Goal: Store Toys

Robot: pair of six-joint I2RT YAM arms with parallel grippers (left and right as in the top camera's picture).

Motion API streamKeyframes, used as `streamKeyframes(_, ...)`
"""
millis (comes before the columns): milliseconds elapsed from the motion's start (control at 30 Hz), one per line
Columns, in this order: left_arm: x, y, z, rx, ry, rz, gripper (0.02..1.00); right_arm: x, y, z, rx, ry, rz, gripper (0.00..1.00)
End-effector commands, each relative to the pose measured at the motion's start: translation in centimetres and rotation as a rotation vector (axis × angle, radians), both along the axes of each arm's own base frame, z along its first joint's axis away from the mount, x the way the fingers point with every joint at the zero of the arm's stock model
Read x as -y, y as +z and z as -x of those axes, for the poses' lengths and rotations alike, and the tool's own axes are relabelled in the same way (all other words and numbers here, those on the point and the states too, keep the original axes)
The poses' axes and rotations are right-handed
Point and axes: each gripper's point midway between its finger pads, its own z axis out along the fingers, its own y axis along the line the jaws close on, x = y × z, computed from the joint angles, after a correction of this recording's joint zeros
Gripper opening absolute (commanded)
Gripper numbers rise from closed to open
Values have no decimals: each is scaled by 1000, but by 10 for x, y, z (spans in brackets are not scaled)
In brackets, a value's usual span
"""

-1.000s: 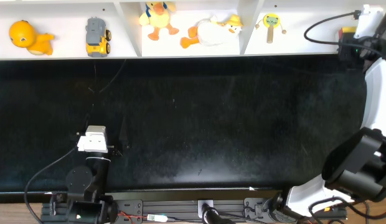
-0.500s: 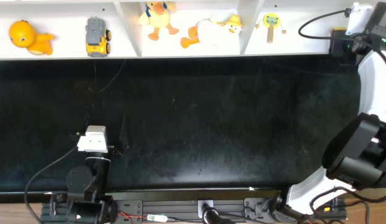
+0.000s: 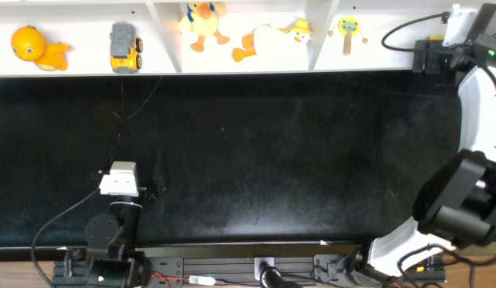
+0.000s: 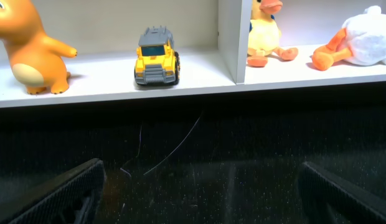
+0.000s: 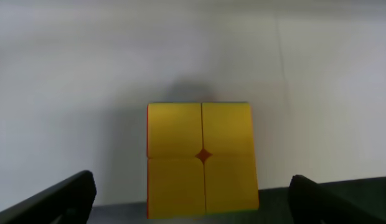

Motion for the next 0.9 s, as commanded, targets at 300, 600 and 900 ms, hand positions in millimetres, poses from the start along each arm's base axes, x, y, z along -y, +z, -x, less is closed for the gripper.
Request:
streamKeyframes(300, 2, 1, 1, 10, -11, -7, 998, -32, 10, 88, 42, -78, -16, 998)
streamKeyframes(600, 2, 1, 1, 10, -11, -7, 998, -114, -7, 102, 98, -51, -80, 998)
streamKeyframes(900, 2, 1, 1, 10, -11, -7, 998, -178, -44, 126, 101, 109, -22, 998)
